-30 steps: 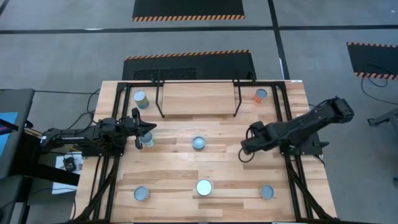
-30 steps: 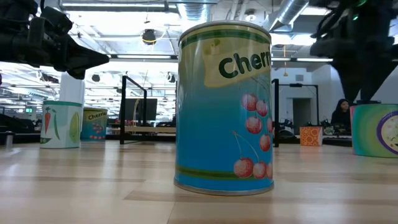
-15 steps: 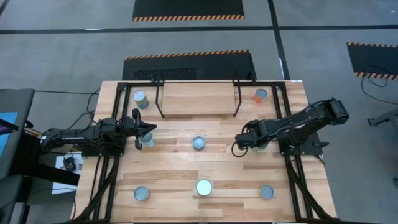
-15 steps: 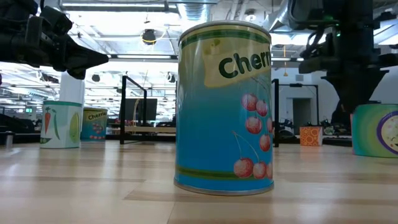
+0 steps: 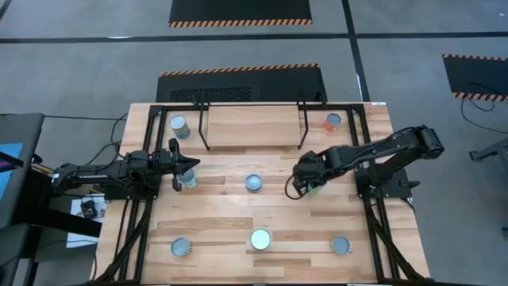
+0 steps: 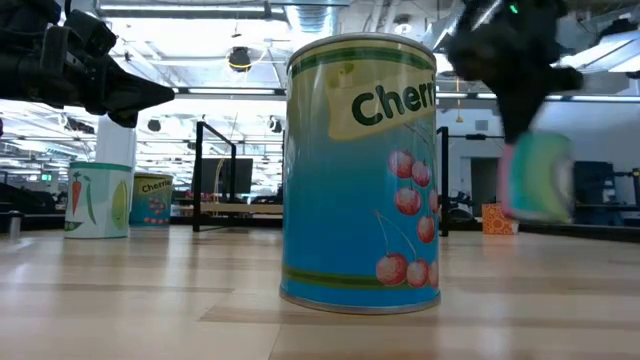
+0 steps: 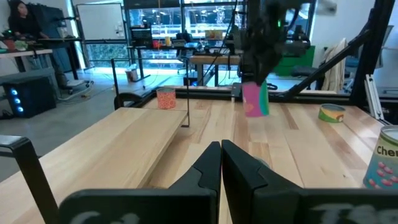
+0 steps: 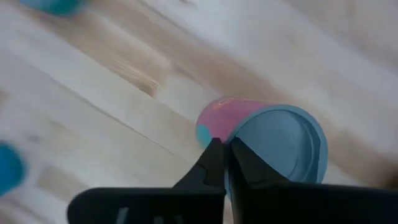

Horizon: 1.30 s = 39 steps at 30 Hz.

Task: Pick and place cans onto a shelf
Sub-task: Put the canned mixed fruits on the shelf

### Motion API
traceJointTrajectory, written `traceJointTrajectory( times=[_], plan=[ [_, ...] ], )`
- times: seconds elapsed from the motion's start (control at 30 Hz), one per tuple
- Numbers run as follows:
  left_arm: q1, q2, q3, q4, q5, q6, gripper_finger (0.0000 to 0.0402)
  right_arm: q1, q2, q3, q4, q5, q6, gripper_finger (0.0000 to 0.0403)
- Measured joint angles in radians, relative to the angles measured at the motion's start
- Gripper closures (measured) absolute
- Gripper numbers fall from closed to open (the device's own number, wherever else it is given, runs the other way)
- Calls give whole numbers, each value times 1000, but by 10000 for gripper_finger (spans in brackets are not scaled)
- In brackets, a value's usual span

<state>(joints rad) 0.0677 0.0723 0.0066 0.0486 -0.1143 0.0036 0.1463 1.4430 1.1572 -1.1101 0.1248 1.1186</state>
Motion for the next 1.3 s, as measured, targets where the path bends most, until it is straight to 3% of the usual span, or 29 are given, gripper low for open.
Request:
traceJointTrajectory(
  times=[0.23, 0.43, 0.73, 0.83, 1.0, 1.3],
  plan=[
    [0, 0, 0, 0, -2, 0, 398, -77, 83, 290, 95, 1, -406, 371],
    [0, 0, 0, 1, -2, 1, 398, -194, 271, 629, 117, 4, -830, 383],
    [0, 0, 0, 1, -2, 2, 398, -422, 596, 1133, -148, 8, -1271, 383],
    [0, 0, 0, 1, -2, 8, 398, -497, 671, 1198, -222, 19, -1327, 384],
    [0, 0, 0, 1, -2, 13, 398, -593, 724, 1176, -277, 53, -1367, 384],
    [0, 0, 0, 1, -1, 14, 398, -696, 795, 1174, -292, 9, -1382, 387]
  ],
)
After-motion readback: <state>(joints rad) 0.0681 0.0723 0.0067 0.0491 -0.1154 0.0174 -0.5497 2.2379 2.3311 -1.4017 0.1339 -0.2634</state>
